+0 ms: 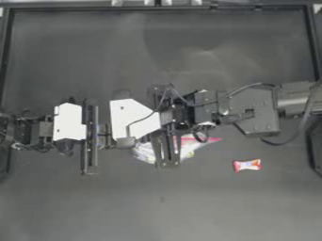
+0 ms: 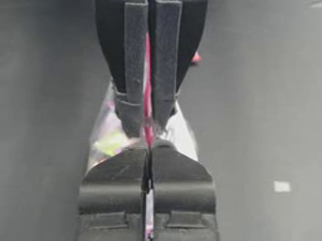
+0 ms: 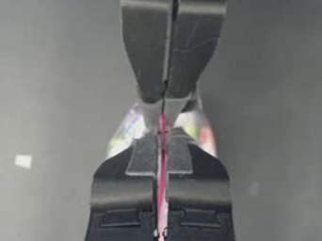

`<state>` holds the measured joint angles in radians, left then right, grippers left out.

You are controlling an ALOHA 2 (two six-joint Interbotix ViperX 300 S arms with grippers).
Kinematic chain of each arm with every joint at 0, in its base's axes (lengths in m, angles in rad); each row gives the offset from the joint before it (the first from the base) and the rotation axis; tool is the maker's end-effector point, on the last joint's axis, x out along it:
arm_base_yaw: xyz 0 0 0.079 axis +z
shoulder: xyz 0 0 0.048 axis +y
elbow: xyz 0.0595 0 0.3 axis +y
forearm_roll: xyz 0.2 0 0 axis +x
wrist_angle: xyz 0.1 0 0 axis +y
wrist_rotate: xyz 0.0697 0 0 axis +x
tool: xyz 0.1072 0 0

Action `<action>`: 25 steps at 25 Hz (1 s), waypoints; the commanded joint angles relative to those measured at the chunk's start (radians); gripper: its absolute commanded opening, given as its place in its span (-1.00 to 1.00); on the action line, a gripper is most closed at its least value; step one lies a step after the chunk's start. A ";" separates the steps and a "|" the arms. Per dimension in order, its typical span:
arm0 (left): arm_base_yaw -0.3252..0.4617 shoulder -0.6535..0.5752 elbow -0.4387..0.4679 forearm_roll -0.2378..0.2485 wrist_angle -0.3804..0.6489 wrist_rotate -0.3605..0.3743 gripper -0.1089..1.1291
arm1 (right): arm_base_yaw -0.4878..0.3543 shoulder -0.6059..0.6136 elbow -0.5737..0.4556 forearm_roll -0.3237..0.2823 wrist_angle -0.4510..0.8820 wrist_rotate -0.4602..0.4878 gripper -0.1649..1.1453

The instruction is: Put candy in bag

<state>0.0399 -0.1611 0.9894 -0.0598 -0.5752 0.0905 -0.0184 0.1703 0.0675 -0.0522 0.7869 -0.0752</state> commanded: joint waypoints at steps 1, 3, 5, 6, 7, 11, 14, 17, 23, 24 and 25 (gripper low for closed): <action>-0.002 -0.026 -0.014 -0.002 -0.009 0.003 -0.76 | 0.002 -0.040 0.003 -0.006 0.003 0.011 -0.67; 0.000 -0.032 -0.009 -0.002 -0.008 0.003 -0.76 | 0.000 -0.046 0.014 -0.014 0.003 0.028 -0.67; 0.000 -0.043 -0.005 -0.002 -0.006 0.005 -0.76 | 0.000 -0.055 0.028 -0.028 0.003 0.043 -0.67; 0.000 -0.048 -0.002 0.000 -0.006 0.005 -0.76 | 0.000 -0.060 0.037 -0.034 0.003 0.052 -0.67; -0.002 -0.052 0.000 -0.002 -0.006 0.006 -0.76 | 0.000 -0.063 0.044 -0.037 0.003 0.061 -0.67; 0.000 -0.061 0.006 -0.002 -0.005 0.008 -0.76 | 0.000 -0.074 0.072 -0.049 0.005 0.091 -0.67; -0.002 -0.061 0.008 -0.002 -0.005 0.008 -0.76 | 0.000 -0.083 0.097 -0.049 0.003 0.106 -0.67; 0.000 -0.061 0.008 -0.002 -0.005 0.008 -0.76 | -0.002 -0.097 0.123 -0.049 0.003 0.120 -0.67; 0.000 -0.061 0.011 -0.002 -0.005 0.009 -0.76 | -0.006 -0.124 0.175 -0.049 0.003 0.152 -0.67; 0.000 -0.061 0.012 -0.002 -0.005 0.009 -0.76 | -0.006 -0.127 0.184 -0.049 0.003 0.156 -0.67; 0.000 -0.061 0.012 -0.002 -0.005 0.009 -0.76 | -0.008 -0.132 0.193 -0.049 0.000 0.161 -0.67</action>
<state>0.0383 -0.1687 1.0048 -0.0614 -0.5768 0.0997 -0.0230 0.0721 0.2516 -0.1028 0.7808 0.0798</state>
